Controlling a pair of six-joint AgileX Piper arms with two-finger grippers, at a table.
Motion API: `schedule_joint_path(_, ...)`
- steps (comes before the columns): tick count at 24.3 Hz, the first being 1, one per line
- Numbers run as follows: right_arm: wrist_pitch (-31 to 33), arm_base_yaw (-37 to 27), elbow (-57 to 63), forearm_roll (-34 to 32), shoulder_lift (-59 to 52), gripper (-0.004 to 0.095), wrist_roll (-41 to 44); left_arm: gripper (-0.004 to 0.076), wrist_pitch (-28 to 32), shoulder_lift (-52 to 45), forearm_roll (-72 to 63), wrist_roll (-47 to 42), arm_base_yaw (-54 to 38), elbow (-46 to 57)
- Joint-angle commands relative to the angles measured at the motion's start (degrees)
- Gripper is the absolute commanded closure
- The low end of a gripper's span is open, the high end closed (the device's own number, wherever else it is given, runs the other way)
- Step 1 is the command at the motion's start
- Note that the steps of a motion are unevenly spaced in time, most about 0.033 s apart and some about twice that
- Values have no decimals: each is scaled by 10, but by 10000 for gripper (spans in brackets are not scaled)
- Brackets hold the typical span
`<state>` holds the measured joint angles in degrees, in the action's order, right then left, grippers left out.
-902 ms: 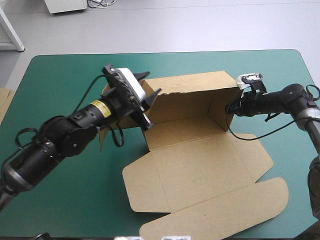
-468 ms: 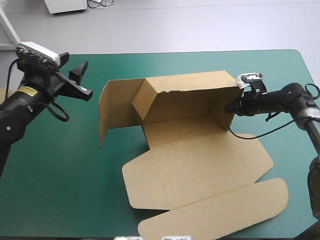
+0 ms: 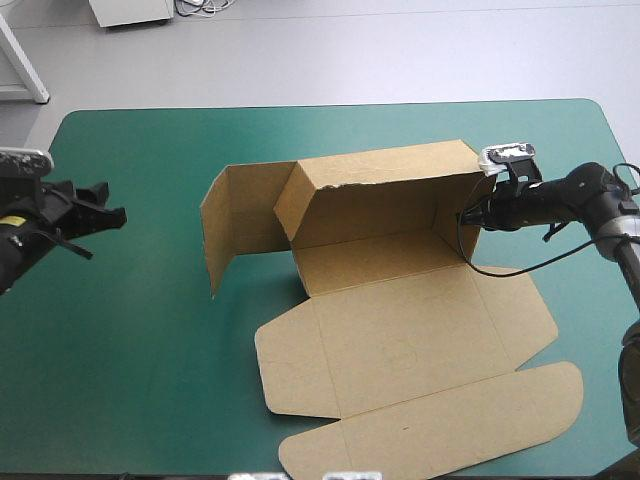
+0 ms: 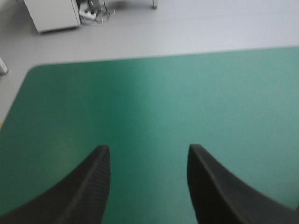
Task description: Fold the box
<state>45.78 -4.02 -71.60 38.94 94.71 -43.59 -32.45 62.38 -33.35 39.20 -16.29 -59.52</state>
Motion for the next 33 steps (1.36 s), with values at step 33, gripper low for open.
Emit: schedule_joint_path(33,131,58,-138,-158,-40,591,201,358,58,-26,-156,36,0,152)
